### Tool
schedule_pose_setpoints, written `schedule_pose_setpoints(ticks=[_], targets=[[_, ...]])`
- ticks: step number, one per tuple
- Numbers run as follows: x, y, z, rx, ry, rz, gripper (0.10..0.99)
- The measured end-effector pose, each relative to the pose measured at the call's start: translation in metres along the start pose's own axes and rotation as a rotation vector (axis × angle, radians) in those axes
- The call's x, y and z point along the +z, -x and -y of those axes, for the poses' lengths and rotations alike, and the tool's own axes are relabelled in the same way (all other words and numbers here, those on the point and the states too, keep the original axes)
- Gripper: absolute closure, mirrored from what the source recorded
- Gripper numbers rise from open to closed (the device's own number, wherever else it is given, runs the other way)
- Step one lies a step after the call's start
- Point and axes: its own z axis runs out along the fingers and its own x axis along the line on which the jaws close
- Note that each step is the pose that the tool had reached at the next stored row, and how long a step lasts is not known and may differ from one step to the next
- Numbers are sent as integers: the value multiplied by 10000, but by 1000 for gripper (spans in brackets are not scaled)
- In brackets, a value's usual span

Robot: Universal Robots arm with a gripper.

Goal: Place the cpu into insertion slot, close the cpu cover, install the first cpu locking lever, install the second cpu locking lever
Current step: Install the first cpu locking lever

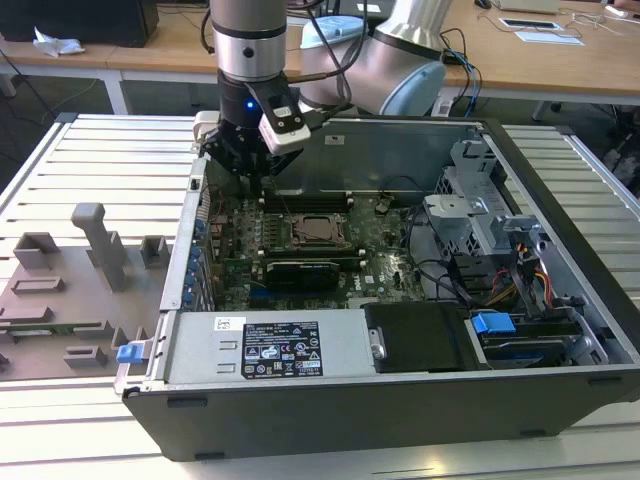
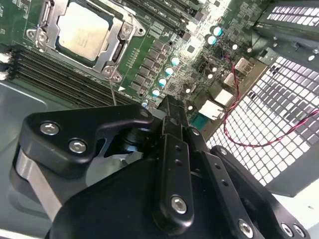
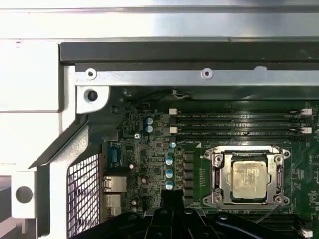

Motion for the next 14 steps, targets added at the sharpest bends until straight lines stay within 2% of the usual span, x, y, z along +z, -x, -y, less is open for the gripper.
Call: schedule_pose_setpoints(ticks=[11,12,14], targets=[[70,1,-254,1,92,0,980],[76,9,-279,1,92,0,980],[90,93,-322,1,92,-1,980]])
